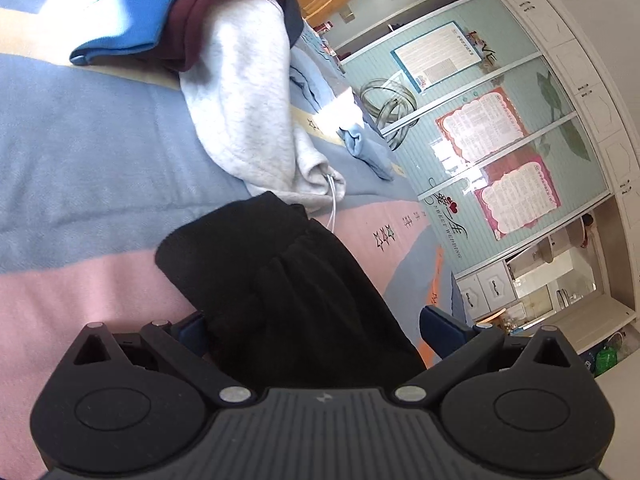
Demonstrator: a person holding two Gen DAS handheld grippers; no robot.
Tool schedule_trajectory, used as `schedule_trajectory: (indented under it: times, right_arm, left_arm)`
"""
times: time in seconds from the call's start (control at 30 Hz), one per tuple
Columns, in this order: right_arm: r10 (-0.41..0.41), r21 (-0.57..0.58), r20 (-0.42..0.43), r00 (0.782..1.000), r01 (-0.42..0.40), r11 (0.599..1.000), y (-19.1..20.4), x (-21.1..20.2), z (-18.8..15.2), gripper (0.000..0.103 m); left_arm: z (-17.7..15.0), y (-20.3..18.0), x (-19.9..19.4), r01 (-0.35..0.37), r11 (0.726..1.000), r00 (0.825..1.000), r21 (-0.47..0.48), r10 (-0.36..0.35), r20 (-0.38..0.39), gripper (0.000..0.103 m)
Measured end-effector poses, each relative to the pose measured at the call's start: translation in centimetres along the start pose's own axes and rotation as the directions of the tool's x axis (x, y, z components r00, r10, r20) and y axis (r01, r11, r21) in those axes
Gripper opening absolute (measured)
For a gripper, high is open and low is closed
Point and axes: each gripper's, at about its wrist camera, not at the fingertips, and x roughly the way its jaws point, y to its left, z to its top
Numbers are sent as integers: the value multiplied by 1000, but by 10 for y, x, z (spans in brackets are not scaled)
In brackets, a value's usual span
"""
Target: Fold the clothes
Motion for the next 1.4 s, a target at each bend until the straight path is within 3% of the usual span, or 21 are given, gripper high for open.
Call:
schedule_trajectory:
  times: [0.1,0.27,0.3,0.37,0.4,0.43,0.5,0.6,0.77,1.1,1.33,1.4]
  right_arm:
    - [12,8,-1,1000,-12,1000,-4,-4,1,45]
    - [14,-2,-4,1000,-14,1000,-5,-7,2,45]
    - [12,-6,-5,1000,-12,1000,-5,-7,3,45]
    - [1,-19,-5,1000,-1,1000,-3,-8,3,46]
    - [-5,-26,-5,1000,5,1000,-1,-9,4,47]
    - [-12,-33,-6,1000,11,999,0,-10,4,48]
    - [-20,-45,-4,1000,20,999,3,-12,4,50]
    - [-33,-60,1,999,33,998,8,-14,4,50]
    - [-44,-80,29,999,46,996,16,-24,6,50]
    - [-165,-52,149,975,174,983,10,-61,24,50]
    - [-162,15,242,957,163,986,-2,-90,36,50]
    - [-158,12,246,956,160,987,-3,-92,36,50]
  left_arm:
    - [1,-2,6,31,1000,999,3,-31,-5,102]
    - [-9,-22,26,-9,989,999,149,16,-42,101]
    - [-11,-23,27,-12,986,999,169,20,-48,93]
    - [-12,-22,29,-23,981,996,193,38,-76,59]
    - [-9,-17,33,-18,984,991,178,41,-129,21]
    - [-8,-9,38,-9,990,985,143,33,-169,18]
    - [-5,-3,38,14,989,984,147,13,-178,16]
    - [-7,-14,34,-15,975,986,220,51,-157,11]
    - [-16,-40,20,-62,934,995,353,87,-55,8]
    - [-24,-64,-29,-120,908,993,402,103,64,7]
    - [-11,-63,-59,-185,900,982,395,154,108,7]
    - [-4,-61,-71,-203,885,978,419,168,119,7]
